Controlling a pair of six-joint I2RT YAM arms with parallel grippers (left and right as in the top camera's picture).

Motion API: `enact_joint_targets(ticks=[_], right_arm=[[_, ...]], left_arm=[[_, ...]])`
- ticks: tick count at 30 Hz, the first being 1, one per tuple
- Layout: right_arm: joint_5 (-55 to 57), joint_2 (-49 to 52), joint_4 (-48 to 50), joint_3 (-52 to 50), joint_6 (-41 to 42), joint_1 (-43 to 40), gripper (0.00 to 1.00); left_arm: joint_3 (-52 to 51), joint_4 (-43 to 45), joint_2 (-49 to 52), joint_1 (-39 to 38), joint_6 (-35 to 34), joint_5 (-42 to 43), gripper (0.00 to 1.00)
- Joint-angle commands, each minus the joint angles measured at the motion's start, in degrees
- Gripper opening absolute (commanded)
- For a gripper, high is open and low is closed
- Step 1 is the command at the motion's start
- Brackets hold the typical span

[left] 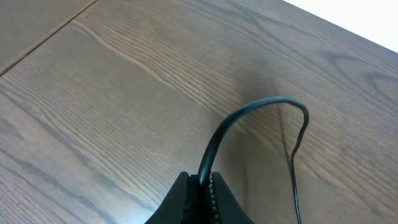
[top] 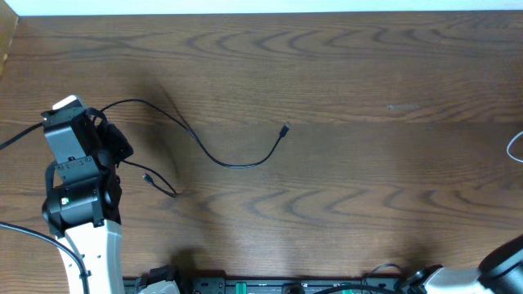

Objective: Untangle cables
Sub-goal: 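Pull the black cables off to the right with the right gripper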

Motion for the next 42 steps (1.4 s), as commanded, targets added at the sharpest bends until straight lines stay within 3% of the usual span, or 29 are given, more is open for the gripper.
enact_joint_targets(ticks=[1, 4, 5, 6, 7, 8, 19, 30, 34, 37, 42], right_arm=[[-6.1, 5.5, -0.3, 2.8, -0.6, -0.4, 0.01], [-7.9, 10.1, -1.0, 2.8, -0.6, -0.4, 0.02], [-8.2, 11.5, -1.6, 2.8, -0.6, -0.4, 0.17], [-8.3, 12.8, -2.2, 2.8, -0.6, -0.4, 0.43], [-8.3, 13.9, -2.8, 2.8, -0.6, -0.4, 0.76], [-8.3, 15.0, -3.3, 2.8, -0.6, -0.4, 0.99], [-19.2, 12.2, -4.6, 4.6, -0.6, -0.3, 0.99], [-18.3, -11.4, -4.9, 7.7, -0.6, 1.7, 0.99], [-23.6, -16.5, -8.5, 7.7, -2.3, 4.8, 0.99], [-33.0, -18.7, -13.8, 7.7, -12.3, 9.2, 0.99], [-39.1, -19.8, -25.0, 7.7, -23.6, 18.6, 0.99]], left_arm=[[0.2, -0.5, 0.0, 0.2, -0.9, 0.1, 0.08], [0.2, -1.5, 0.0, 0.2, -0.7, 0.1, 0.07], [0.2, -1.9, 0.0, 0.2, -0.7, 0.1, 0.08], [0.2, -2.0, 0.0, 0.2, -0.7, 0.1, 0.07], [0.2, -2.1, 0.0, 0.2, -0.7, 0.1, 0.07], [0.2, -2.1, 0.0, 0.2, -0.7, 0.1, 0.08], [0.2, -2.0, 0.0, 0.2, -0.2, 0.1, 0.07], [0.2, -1.6, 1.0, 0.2, -0.3, 0.9, 0.08], [0.2, -1.4, 2.8, 0.2, -0.2, 7.1, 0.12], [0.2, -1.7, 5.1, 0.2, 5.6, 17.3, 0.17], [0.2, -3.7, 9.2, -1.3, 12.0, 31.6, 0.29]])
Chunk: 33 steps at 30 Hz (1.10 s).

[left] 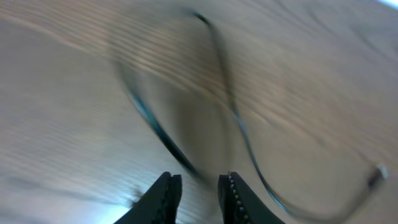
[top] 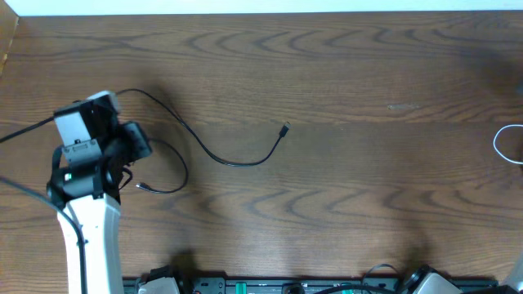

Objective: Untangle cables
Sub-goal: 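Pull the black cables off to the right with the right gripper, then reach the right gripper to the center black cable and grasp it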

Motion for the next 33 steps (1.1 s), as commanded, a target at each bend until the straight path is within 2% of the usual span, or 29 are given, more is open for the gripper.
enact_joint_targets(ticks=[1, 6, 9, 13, 17, 21, 25, 30, 33], right_arm=[[-8.7, -0.9, -5.3, -0.1, -13.0, 6.9, 0.99], [-7.4, -0.9, -9.7, -0.1, -19.3, 16.6, 0.99], [-2.6, -0.9, -10.2, -0.1, -19.3, 22.0, 0.99], [-1.8, -0.9, -13.4, -0.1, -21.3, 25.7, 0.99], [1.1, -0.7, -19.2, -0.1, -25.2, 28.5, 0.99], [1.3, 0.0, -24.3, -0.3, -29.0, 30.8, 0.99], [1.3, 0.7, -25.2, -0.3, -29.1, 32.8, 0.99], [0.7, 1.2, -25.0, -0.3, -29.8, 37.9, 0.99], [0.2, 2.1, -25.0, -0.3, -33.9, 43.2, 0.99]], left_arm=[[0.2, -2.1, 3.0, -2.1, 7.8, 15.4, 0.29], [0.2, -4.5, 6.5, -12.0, 14.0, 18.5, 0.28], [0.2, -3.5, 8.3, -22.6, 17.5, 17.2, 0.26], [0.2, 0.9, 8.6, -32.2, 17.5, 5.5, 0.19], [0.5, 7.6, 7.2, -36.2, 15.3, -5.5, 0.14], [2.1, 12.9, 4.3, -34.9, 6.1, -14.8, 0.14], [2.6, 13.5, 1.2, -30.2, -0.7, -23.3, 0.16], [2.6, 5.6, -0.2, -20.6, -8.6, -32.7, 0.16], [2.6, -0.1, -0.2, -13.4, -14.1, -34.5, 0.16]])
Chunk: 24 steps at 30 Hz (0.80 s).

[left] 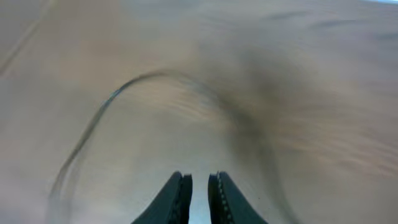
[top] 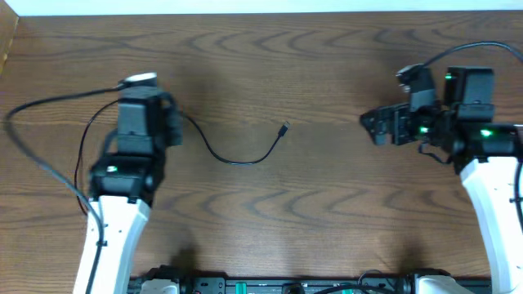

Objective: Untangle cables
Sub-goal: 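Reach the right gripper to the center black cable and grasp it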

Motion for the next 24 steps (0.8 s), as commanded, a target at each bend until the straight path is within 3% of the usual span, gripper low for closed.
enact_joint_targets(ticks=[1, 4, 9, 17, 21, 22, 24], right_arm=[[-0.8, 1.4, 0.3, -0.2, -6.1, 6.6, 0.99], [-0.8, 3.8, 1.0, -0.2, -8.9, 11.9, 0.99], [-0.8, 11.3, 4.0, -0.2, -13.6, 21.2, 0.99], [-0.8, 27.0, 10.9, -0.2, -23.1, 29.7, 0.99], [-0.7, 33.5, 15.8, -0.2, -28.1, 33.6, 0.88], [-0.5, 34.3, 17.0, -0.2, -28.5, 34.3, 0.86], [-0.2, 35.3, 19.7, -0.2, -28.5, 35.7, 0.88]], left_arm=[[1.2, -4.6, 0.0, 8.2, -11.3, -7.1, 0.16], [1.2, -8.1, 0.0, 14.3, -16.8, -6.8, 0.17], [1.2, -10.9, 0.0, 20.5, -17.6, -2.0, 0.17], [1.2, -11.6, -0.1, 21.7, -17.6, -0.9, 0.17], [1.2, -11.6, -0.1, 21.7, -17.6, -0.8, 0.16], [1.2, -11.6, -0.1, 21.7, -17.6, -0.8, 0.21], [1.2, -11.6, -0.1, 21.7, -17.6, 0.5, 0.23]])
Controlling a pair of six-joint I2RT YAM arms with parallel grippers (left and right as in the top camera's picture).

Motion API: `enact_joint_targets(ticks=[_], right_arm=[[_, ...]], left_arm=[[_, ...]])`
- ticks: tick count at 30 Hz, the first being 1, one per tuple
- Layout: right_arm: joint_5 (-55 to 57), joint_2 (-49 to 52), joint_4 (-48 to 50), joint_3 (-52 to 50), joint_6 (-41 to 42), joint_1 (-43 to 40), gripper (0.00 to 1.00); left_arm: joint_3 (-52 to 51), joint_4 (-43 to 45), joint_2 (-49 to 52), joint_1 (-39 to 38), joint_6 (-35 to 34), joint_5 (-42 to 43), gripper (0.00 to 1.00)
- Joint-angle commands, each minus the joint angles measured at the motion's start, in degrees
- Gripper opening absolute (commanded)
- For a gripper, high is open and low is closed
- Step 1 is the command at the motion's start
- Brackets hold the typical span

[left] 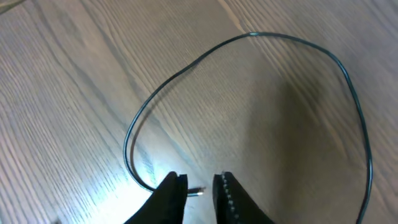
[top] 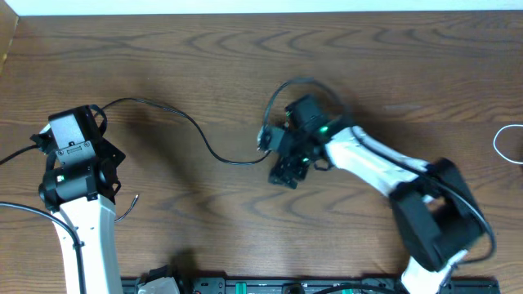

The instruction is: Untangle cables

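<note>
A thin black cable (top: 189, 125) runs from the left arm across the table to the middle. Its right end lies under my right gripper (top: 276, 155), which reaches in from the right; from overhead the jaws do not show. In the left wrist view a loop of black cable (left: 249, 36) curls on the wood. A short cable end with a metal tip (left: 196, 191) lies on the table between the fingers of my left gripper (left: 200, 182). That gripper is slightly open and holds nothing.
A white cable loop (top: 508, 144) shows at the right edge of the table. A short loose cable end (top: 129, 202) lies beside the left arm. The right arm's own wiring arcs above its wrist (top: 288, 85).
My left arm has moved back to the left and lower on the table. My right arm has come from the far right to the black cable's plug end in the middle.
At first my left gripper was shut on the black cable at the table's left. Then it was open with the cable lying loose. Later it was further right, with the right arm at the far right. Now the right gripper is at the cable's plug end.
</note>
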Motion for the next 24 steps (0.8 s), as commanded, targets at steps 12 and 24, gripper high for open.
enact_joint_targets(ticks=[12, 24], right_arm=[[1.5, 2.1, 12.2, 0.0, -4.3, 5.9, 0.95], [1.3, 8.6, 14.3, 0.0, -7.2, 5.9, 0.81]], left_arm=[[1.2, -0.1, -0.2, 0.2, -0.5, 2.4, 0.25], [1.2, -0.1, -0.2, 0.2, -0.3, 2.4, 0.25]])
